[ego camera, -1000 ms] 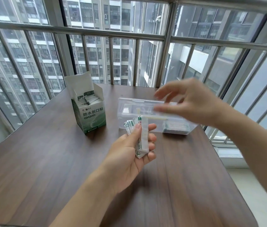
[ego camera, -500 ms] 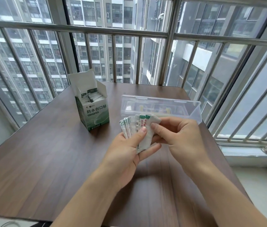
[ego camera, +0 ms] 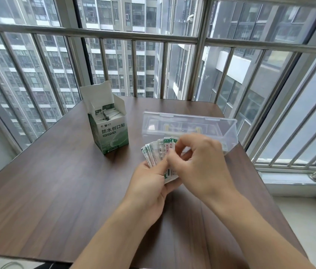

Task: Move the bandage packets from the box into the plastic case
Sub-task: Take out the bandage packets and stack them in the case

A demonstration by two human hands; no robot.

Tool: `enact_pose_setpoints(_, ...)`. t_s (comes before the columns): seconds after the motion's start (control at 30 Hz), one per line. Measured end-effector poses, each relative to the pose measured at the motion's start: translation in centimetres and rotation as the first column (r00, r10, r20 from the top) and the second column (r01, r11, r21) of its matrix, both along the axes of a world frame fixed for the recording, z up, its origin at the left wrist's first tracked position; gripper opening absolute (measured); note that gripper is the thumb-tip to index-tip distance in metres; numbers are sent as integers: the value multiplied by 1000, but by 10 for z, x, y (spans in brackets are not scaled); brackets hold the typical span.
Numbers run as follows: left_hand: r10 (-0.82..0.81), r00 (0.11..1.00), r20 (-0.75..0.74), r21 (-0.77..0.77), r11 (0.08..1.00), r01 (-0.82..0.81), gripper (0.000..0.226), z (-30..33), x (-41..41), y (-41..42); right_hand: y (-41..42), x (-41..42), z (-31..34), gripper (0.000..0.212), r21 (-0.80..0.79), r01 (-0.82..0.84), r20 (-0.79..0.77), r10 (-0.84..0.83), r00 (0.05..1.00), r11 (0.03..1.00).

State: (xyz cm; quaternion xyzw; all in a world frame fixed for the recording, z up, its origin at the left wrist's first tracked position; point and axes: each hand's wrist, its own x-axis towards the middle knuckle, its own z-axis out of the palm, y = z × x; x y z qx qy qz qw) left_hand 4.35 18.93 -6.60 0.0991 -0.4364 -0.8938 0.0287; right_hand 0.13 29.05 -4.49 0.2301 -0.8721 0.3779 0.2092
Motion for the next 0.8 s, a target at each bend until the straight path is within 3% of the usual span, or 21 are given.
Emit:
enact_pose_setpoints(0.1, -17, 1000, 3, 22, 1000, 17, 25, 1, 0, -1, 0, -7, -1, 25, -213, -35, 264, 92, 960, 976)
enact_pose_setpoints(0.2, -41, 999, 3, 61, 997, 41, 28, 3, 2, -4, 7, -5, 2, 21, -419, -40, 464, 252, 849, 907)
enact_pose_setpoints(0.43, -94, 995, -44, 114, 989, 98, 29, 6, 8, -6, 9, -1, -2, 33, -660, 89, 466, 314, 827, 746)
enact_pose_setpoints(0.6, -88, 996, -32, 30, 996, 89, 25, 4, 8, -7, 3, 7, -6, 12, -723, 41, 447, 422, 789, 690)
enact_pose_setpoints(0.8, -65, 998, -15, -12, 998, 65, 26, 5, 6, -9, 3, 11, -8, 15, -799, 90, 464, 513, 722, 595)
